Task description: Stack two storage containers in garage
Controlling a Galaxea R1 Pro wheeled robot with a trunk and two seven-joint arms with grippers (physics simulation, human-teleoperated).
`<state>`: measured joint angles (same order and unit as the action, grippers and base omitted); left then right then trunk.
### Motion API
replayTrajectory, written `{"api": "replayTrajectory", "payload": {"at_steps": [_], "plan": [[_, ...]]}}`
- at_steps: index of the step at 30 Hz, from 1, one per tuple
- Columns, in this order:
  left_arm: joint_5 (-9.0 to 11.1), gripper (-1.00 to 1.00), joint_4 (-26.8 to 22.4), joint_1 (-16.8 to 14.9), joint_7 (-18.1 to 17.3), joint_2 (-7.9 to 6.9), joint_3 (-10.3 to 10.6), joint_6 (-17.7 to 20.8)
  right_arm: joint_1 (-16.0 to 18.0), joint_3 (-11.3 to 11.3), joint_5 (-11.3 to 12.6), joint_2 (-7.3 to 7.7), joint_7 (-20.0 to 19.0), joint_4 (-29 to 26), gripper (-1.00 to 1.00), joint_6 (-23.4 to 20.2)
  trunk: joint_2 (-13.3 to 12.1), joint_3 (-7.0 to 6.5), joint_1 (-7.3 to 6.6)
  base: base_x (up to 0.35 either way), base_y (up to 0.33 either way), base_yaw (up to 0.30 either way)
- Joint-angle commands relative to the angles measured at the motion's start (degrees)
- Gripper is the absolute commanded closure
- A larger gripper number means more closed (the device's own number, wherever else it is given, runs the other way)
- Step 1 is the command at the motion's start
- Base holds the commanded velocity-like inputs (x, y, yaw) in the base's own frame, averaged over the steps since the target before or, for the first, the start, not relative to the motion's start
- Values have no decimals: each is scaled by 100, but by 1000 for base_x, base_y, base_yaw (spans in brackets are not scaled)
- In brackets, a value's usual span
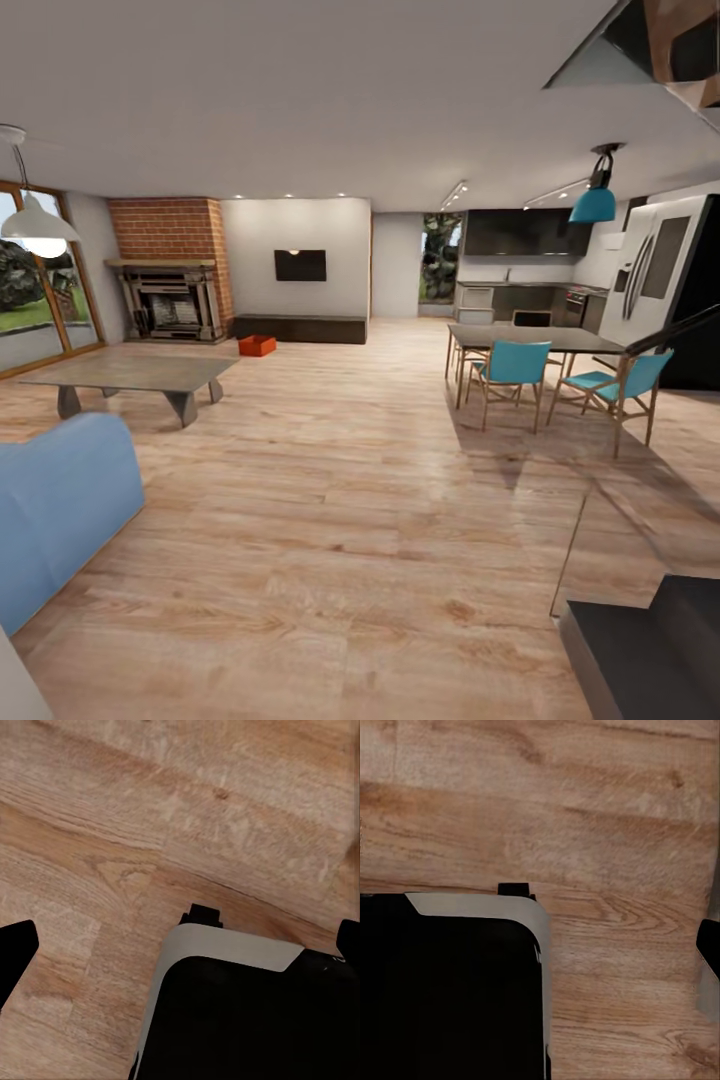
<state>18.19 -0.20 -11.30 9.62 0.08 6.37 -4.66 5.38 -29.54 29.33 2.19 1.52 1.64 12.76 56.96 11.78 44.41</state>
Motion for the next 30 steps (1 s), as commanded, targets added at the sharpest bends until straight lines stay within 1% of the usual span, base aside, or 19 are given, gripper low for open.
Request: {"api": "replayTrajectory", "payload": {"at_steps": [1, 30], "plan": [[50, -100, 2, -4, 13, 1, 49, -15, 7, -47, 39, -2, -6, 14, -100, 29, 5, 8, 4, 323, 0, 0], [53, -100, 2, -4, 9, 2, 49, -18, 7, -36, 52, -1, 6, 18, -100, 73, 5, 8, 4, 323, 0, 0]]}}
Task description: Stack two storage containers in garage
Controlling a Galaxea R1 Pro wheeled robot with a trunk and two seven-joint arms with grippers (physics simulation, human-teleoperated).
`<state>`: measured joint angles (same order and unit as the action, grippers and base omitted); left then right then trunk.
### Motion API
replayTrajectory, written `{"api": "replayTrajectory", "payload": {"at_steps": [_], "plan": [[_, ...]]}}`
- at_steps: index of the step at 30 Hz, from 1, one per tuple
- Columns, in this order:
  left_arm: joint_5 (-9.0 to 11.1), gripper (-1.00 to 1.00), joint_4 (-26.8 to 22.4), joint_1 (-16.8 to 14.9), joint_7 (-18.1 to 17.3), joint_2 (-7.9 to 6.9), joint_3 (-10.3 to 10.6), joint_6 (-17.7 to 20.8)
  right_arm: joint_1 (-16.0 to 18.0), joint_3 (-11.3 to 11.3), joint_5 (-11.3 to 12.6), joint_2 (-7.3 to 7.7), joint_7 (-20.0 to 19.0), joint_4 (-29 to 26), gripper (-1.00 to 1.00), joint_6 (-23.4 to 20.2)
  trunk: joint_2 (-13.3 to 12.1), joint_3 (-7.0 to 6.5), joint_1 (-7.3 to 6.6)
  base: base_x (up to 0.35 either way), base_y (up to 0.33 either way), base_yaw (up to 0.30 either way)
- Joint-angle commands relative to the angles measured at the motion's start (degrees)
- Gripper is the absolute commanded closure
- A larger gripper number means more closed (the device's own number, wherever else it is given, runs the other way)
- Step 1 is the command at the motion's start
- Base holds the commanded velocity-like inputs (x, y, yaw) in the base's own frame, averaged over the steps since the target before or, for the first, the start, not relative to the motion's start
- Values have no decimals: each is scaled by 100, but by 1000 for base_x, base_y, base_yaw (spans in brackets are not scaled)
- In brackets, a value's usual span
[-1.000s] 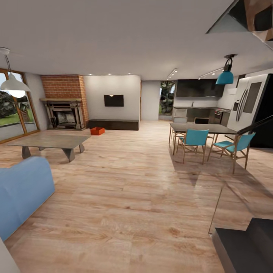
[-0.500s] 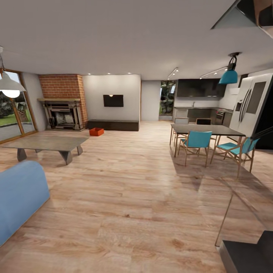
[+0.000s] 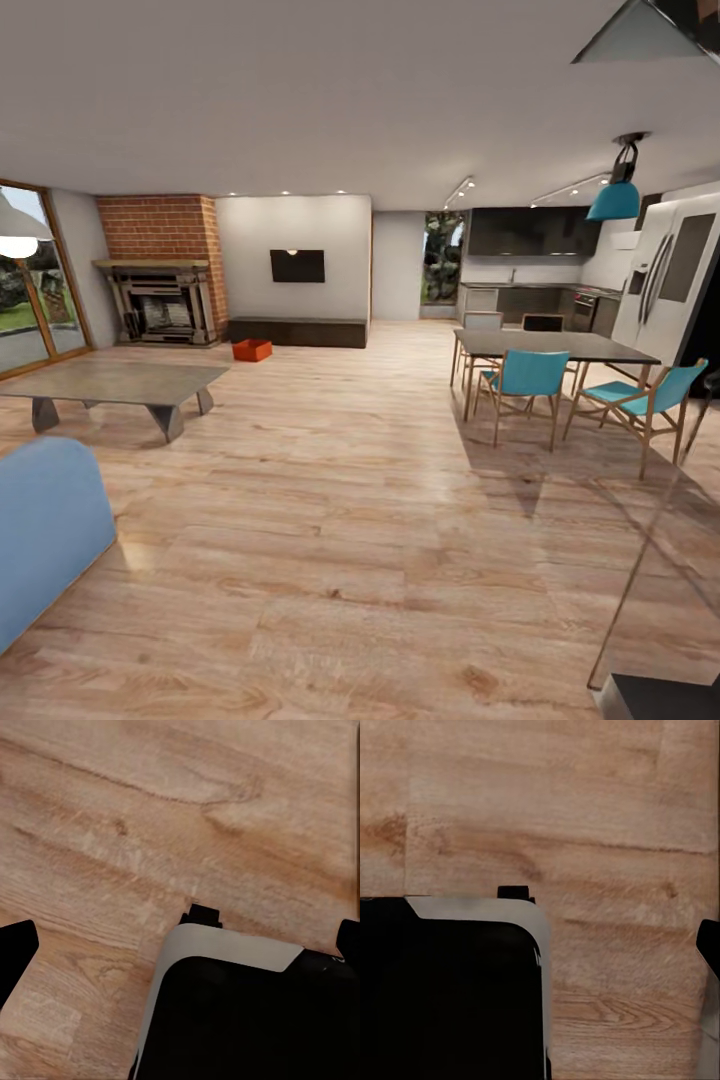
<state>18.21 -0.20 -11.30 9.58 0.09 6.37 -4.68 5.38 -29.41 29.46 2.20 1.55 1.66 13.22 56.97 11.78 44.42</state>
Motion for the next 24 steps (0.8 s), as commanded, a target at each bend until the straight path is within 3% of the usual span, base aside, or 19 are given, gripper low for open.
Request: {"api": "replayTrajectory", "payload": {"at_steps": [1, 9, 24], "plan": [[51, -100, 3, -4, 15, 4, 49, -16, 7, -48, 43, -5, 3, 15, -100, 28, 4, 7, 4, 323, 0, 49], [51, -100, 4, -4, 16, 6, 49, -16, 7, -32, 70, -2, 3, 15, -100, 40, 4, 7, 4, 323, 0, 192], [43, -100, 3, -4, 16, 8, 49, -14, 7, -47, 42, -3, 29, 11, -100, 62, 4, 7, 4, 323, 0, 12]]}}
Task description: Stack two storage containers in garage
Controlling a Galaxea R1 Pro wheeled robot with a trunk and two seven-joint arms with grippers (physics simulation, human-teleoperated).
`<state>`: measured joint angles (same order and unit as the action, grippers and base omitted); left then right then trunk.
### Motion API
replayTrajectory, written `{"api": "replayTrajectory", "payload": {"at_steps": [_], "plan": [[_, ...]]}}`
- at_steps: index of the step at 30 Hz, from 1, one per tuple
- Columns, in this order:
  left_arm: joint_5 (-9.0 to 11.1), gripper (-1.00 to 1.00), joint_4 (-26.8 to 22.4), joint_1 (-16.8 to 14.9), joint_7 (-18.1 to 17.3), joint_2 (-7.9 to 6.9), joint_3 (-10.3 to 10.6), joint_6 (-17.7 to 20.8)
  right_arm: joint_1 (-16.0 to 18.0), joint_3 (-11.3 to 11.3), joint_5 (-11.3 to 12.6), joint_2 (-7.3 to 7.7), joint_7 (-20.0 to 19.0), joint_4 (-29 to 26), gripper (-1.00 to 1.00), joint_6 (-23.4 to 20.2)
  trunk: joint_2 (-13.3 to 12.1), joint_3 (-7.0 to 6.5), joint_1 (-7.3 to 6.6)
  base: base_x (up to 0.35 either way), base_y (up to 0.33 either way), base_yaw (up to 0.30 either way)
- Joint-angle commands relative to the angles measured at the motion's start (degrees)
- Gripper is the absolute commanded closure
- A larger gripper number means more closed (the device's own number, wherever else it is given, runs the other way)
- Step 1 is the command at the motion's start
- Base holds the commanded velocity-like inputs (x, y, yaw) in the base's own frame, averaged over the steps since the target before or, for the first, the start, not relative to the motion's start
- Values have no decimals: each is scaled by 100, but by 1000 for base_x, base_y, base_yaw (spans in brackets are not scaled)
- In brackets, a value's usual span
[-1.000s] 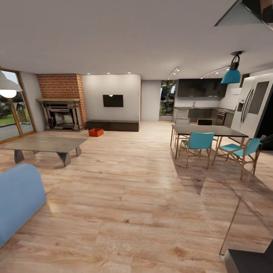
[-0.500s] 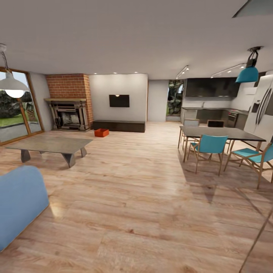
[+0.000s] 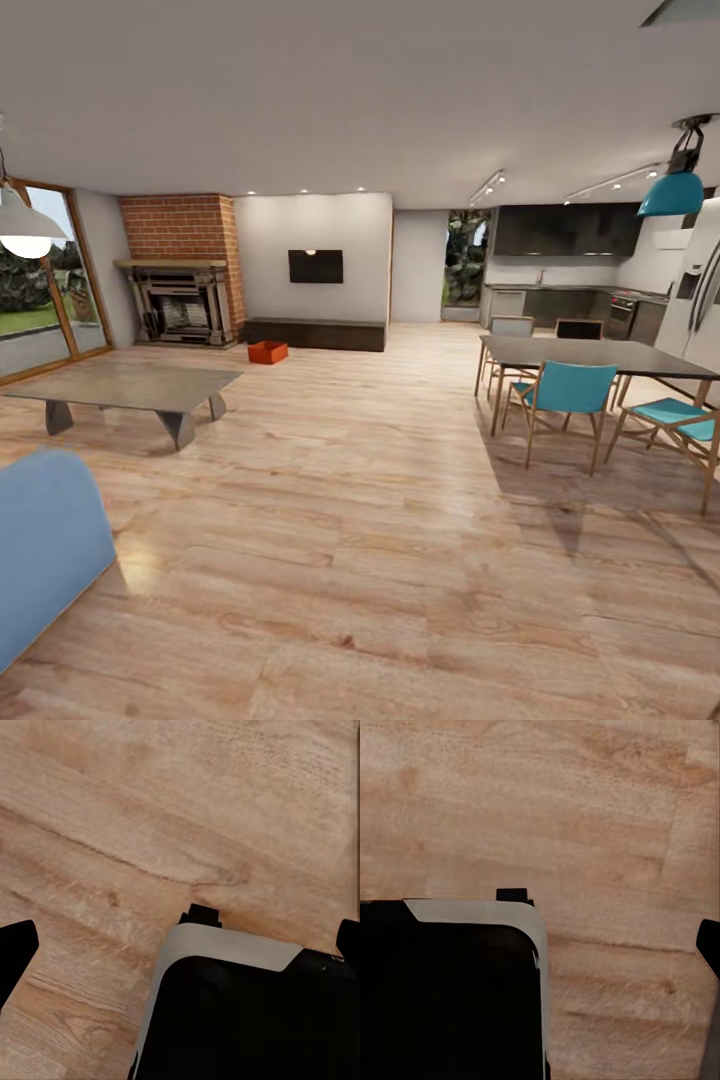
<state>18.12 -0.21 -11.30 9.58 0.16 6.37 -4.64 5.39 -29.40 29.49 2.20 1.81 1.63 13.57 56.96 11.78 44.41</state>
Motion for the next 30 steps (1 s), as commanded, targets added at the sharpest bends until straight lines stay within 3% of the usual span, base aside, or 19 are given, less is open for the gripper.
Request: {"api": "replayTrajectory", "payload": {"at_steps": [1, 30], "plan": [[51, -100, 3, -4, 16, 2, 49, -16, 6, -45, 39, -2, 3, 16, -100, 23, 5, 8, 4, 323, 0, 0], [60, -100, 3, -4, 18, 1, 49, -28, 6, -65, 35, -1, 4, 15, -100, 3, 5, 8, 4, 323, 0, 0]]}}
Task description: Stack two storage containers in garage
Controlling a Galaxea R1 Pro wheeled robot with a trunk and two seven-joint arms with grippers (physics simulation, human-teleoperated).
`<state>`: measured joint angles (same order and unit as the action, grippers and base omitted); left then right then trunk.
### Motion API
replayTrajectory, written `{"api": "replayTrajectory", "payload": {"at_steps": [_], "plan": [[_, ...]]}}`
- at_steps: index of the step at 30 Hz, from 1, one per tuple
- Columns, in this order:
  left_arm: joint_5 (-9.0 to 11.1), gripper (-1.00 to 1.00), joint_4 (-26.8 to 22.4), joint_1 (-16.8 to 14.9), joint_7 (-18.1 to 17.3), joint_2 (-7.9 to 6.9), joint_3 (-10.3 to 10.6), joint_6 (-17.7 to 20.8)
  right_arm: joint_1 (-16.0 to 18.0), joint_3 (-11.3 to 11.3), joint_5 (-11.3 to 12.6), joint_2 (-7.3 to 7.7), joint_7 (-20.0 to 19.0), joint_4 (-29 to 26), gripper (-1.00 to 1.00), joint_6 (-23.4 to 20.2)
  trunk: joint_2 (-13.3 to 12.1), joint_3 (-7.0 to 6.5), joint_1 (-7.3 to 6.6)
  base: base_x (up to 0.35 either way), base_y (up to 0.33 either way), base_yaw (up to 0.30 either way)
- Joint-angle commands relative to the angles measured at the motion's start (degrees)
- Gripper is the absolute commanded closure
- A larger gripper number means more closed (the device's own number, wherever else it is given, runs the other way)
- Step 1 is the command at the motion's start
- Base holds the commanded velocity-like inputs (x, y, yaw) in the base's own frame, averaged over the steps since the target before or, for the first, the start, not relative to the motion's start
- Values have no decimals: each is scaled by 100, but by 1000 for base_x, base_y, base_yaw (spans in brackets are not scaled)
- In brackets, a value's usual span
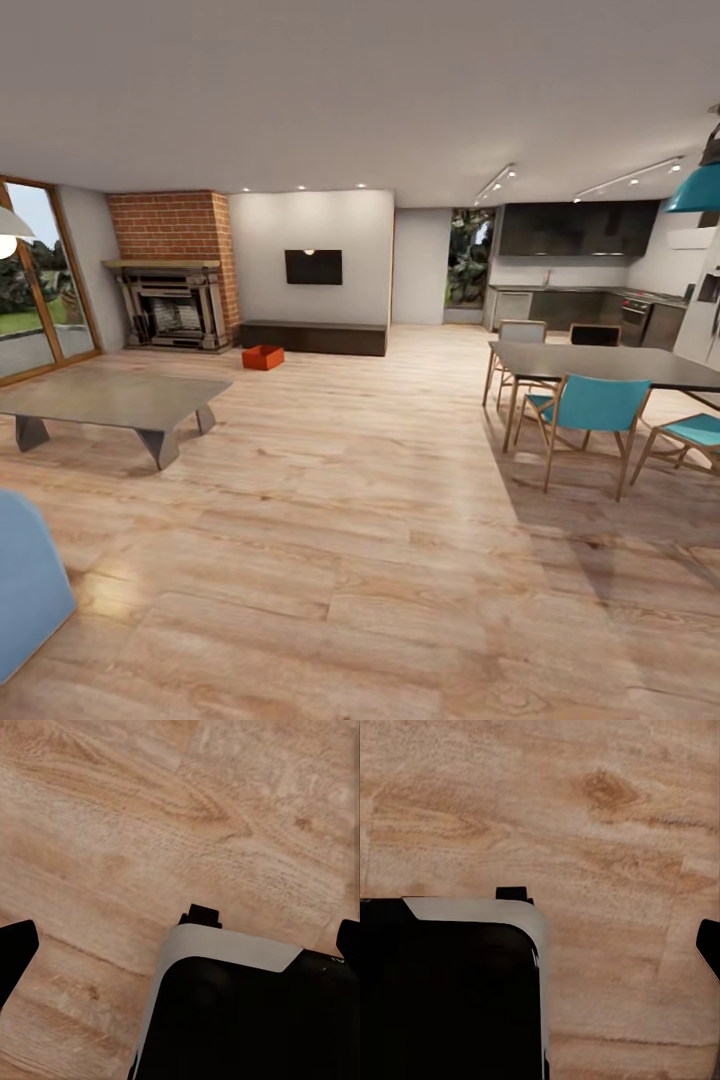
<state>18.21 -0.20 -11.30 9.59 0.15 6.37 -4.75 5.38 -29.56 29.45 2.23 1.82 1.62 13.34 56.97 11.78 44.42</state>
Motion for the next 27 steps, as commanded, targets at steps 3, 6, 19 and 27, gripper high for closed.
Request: {"api": "replayTrajectory", "payload": {"at_steps": [3, 6, 19, 27], "plan": [[51, -100, 3, -4, 16, 2, 49, -17, 7, -50, 35, -3, 3, 19, -100, 22, 4, 7, 4, 323, 0, 0], [51, -100, 3, -4, 16, 3, 49, -17, 8, -50, 34, -3, 3, 17, -100, 15, 4, 7, 4, 323, 0, 0], [51, -100, 3, -4, 16, -3, 49, -9, 7, -44, 34, -3, 4, 19, -100, 26, 4, 7, 4, 323, 0, 0], [51, -100, 3, -4, 16, -6, 49, -8, 7, -49, 34, -5, 11, 18, -100, 3, 4, 7, 4, 323, 0, 0]]}}
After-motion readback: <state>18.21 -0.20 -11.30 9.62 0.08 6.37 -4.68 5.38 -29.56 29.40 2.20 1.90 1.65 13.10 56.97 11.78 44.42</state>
